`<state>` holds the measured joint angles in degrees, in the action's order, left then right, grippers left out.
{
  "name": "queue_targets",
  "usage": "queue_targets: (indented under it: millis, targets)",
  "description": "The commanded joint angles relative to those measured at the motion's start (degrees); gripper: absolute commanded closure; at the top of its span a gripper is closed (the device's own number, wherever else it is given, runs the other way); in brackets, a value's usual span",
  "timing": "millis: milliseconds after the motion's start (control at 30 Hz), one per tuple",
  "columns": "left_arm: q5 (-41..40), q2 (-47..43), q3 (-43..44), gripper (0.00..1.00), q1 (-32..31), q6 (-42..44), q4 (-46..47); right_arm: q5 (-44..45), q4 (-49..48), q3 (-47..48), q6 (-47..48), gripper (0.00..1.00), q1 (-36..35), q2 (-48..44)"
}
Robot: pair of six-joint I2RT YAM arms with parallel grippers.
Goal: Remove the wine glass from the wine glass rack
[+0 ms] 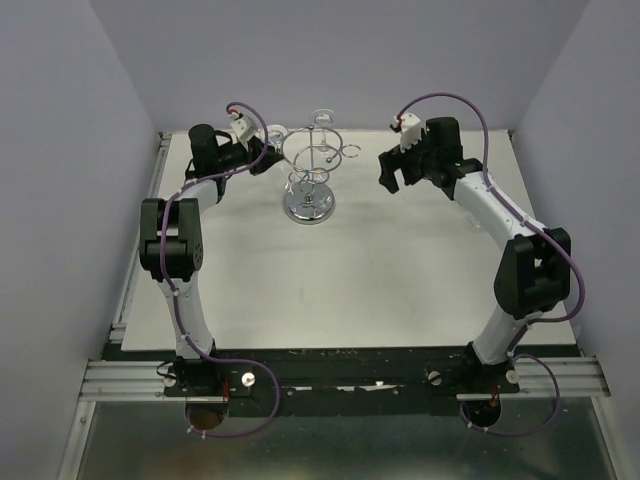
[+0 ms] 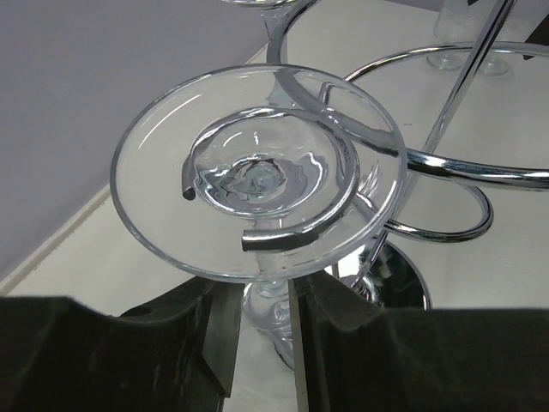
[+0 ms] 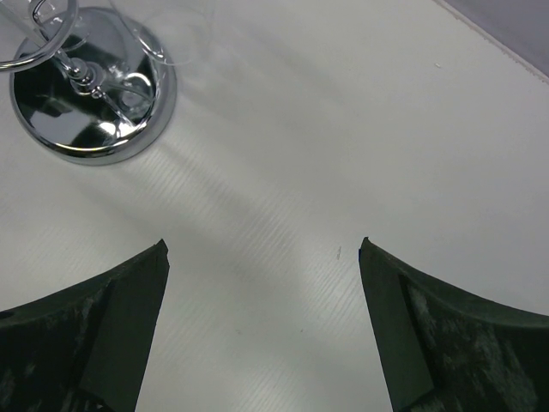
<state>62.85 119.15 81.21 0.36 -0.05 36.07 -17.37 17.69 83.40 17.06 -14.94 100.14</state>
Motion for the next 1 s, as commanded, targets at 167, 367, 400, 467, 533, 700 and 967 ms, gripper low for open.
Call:
queue_targets:
  millis: [167,367,400,467,533,700,967]
  targets:
    - [2.5,0.3,0.9,0.59,-0.2,2.5,-0.7,0.8,0.5,2.5,0.4,0.01,-0.3,2.0]
    - [0.6,-0.1,0.4,0.62,-0.1,2.3,-0.4,0.8,0.4,2.7,0.4,0.01,-0.3,2.4]
    - [0.4,-0.3,0.4,0.64,-0.2,2.3,-0.2,0.8,0.4,2.7,0.4,0.01,-0.3,2.5]
    - [0.2,-0.7,0.3,0.7,-0.2,2.0,-0.1,0.8,0.3,2.7,0.3,0.01,-0.3,2.5]
    - [-0.1,-0.9,0.1,0.75,-0.2,2.0,0.0,0.8,0.3,2.7,0.3,0.01,-0.3,2.6]
    - [-0.4,-2.2,-1.0,0.93,-0.2,0.3,2.1,0.8,0.0,2.7,0.3,0.01,-0.3,2.6]
    - [-0.5,-5.7,-3.4,1.0,-2.2,-3.3,5.2,0.7,-1.0,1.9,0.3,0.01,-0.3,2.5]
